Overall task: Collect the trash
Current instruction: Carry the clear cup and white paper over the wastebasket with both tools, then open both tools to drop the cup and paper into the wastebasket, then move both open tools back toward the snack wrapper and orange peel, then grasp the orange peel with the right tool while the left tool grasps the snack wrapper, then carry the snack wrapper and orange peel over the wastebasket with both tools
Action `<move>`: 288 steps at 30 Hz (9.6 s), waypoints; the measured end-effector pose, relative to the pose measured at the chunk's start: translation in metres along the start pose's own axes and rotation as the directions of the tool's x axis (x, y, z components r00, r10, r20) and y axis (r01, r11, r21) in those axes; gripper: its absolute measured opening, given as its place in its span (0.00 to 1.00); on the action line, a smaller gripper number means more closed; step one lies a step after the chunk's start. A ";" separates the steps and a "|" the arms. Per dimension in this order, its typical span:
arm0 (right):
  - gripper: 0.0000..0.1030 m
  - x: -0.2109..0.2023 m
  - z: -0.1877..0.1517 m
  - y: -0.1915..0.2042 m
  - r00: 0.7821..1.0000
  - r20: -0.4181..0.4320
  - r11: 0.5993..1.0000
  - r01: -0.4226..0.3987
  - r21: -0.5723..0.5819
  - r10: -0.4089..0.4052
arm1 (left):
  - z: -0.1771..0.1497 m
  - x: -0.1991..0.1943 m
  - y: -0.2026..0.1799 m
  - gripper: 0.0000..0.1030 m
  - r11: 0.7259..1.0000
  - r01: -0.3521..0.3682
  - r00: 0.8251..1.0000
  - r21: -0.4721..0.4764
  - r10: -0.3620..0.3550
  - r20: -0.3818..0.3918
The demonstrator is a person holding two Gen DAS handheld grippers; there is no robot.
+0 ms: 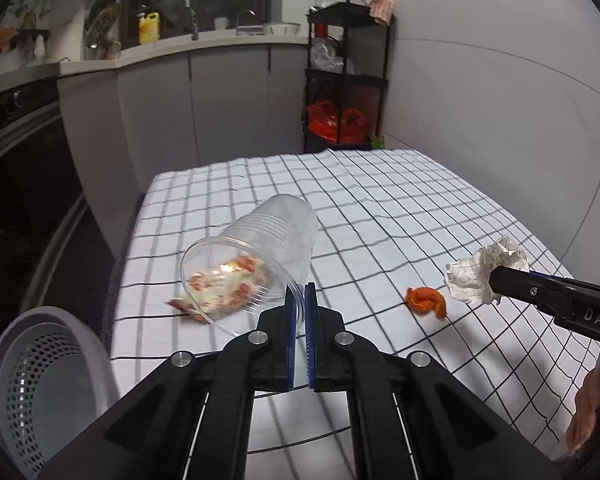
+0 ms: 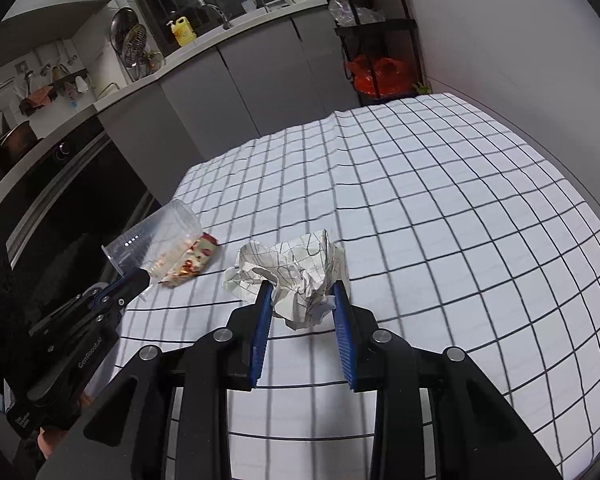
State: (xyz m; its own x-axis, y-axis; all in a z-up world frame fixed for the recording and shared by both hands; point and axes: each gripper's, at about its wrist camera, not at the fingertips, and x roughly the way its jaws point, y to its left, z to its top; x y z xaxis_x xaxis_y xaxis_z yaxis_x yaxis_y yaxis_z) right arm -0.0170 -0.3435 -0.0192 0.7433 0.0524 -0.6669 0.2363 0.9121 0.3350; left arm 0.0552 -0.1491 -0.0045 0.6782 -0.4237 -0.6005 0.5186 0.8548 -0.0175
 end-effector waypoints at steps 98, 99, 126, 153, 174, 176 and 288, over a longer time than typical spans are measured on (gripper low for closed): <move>0.55 0.096 -0.074 0.274 0.911 -0.259 0.890 -0.384 -0.247 0.321 | -0.106 -0.130 0.228 0.57 0.870 -0.369 0.928 -0.326 0.326 -0.179; 0.55 0.096 -0.074 0.274 0.912 -0.258 0.890 -0.383 -0.246 0.320 | -0.106 -0.130 0.228 0.63 0.869 -0.369 0.928 -0.329 0.328 -0.175; 0.72 0.051 -0.056 0.188 0.977 -0.112 0.945 -0.207 -0.254 0.183 | -0.092 -0.141 0.203 0.94 0.893 -0.306 0.951 -0.331 0.302 -0.065; 0.73 0.036 -0.028 -0.001 0.992 -0.070 0.990 0.101 -0.098 -0.108 | -0.059 -0.062 0.088 0.94 0.975 -0.153 0.987 -0.159 0.143 -0.073; 0.72 0.109 -0.005 -0.014 0.963 -0.151 0.971 0.208 -0.114 -0.224 | -0.015 0.048 0.057 0.94 0.992 -0.120 0.985 -0.051 0.112 -0.130; 0.72 0.110 -0.005 -0.013 0.965 -0.150 0.973 0.201 -0.112 -0.216 | -0.014 0.052 0.057 0.94 0.992 -0.109 0.986 -0.060 0.100 -0.132; 0.25 0.075 -0.070 0.305 0.965 -0.133 0.844 -0.261 -0.469 0.225 | -0.091 -0.141 0.219 0.36 0.843 -0.447 0.895 -0.299 0.426 -0.136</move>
State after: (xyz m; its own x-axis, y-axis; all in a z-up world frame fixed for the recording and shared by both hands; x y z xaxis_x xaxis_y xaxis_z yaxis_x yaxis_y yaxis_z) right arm 0.0673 -0.0330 -0.0134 0.6877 0.3098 -0.6565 -0.2880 0.9466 0.1449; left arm 0.0253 0.1252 0.0035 0.7568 0.0257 -0.6532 -0.0214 0.9997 0.0146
